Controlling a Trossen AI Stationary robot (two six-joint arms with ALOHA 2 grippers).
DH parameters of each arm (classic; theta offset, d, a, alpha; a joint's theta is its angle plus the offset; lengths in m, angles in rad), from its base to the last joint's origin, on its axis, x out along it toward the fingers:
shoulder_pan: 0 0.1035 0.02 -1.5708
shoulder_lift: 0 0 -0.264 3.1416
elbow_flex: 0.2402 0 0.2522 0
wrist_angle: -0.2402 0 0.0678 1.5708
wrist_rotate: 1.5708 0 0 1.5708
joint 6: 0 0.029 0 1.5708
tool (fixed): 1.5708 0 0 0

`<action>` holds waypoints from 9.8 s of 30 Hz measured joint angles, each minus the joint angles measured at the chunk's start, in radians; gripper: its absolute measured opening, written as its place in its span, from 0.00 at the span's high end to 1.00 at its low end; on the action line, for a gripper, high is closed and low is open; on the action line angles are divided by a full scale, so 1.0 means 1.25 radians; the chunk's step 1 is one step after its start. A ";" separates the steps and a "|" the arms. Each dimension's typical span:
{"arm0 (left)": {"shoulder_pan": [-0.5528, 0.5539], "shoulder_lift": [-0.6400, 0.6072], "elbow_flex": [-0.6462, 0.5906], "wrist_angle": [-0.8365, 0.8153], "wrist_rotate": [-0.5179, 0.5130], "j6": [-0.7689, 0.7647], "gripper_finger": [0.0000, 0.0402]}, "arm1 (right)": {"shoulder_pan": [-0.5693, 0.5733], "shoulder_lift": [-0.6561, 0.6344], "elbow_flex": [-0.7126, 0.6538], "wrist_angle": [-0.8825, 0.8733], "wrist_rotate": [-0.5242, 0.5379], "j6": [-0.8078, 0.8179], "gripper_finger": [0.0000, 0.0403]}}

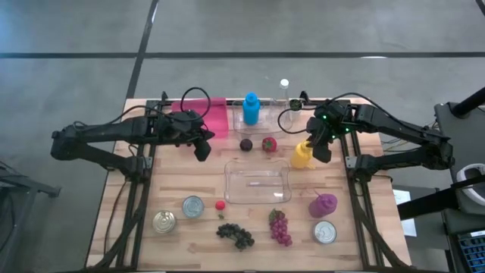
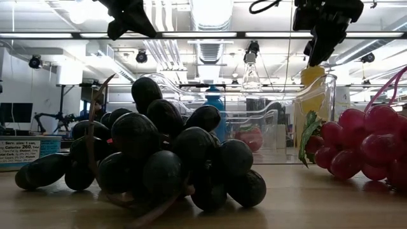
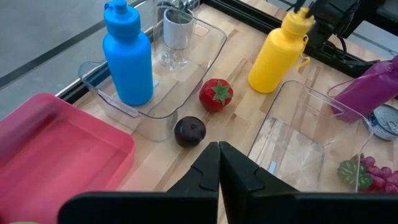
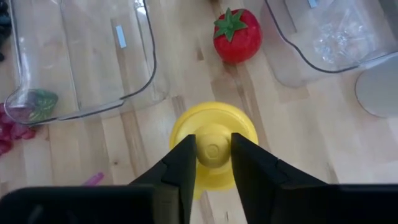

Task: Pick & Place Food Item
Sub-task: Put the yellow bottle into the top transparent bin, then put the yellow blue tuna can into the bottom transparent bin

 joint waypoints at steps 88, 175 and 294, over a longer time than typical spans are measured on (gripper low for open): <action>0.000 0.000 0.000 -0.020 0.001 0.043 0.99 | -0.105 0.518 0.734 -0.197 0.038 -0.209 0.83; 0.000 0.000 0.000 -0.020 0.001 0.040 0.99 | 0.037 0.178 0.566 -0.090 0.055 -0.006 0.75; -0.267 0.055 -0.417 0.051 -0.050 -0.644 0.99 | 0.235 0.032 0.444 0.039 0.138 0.110 0.98</action>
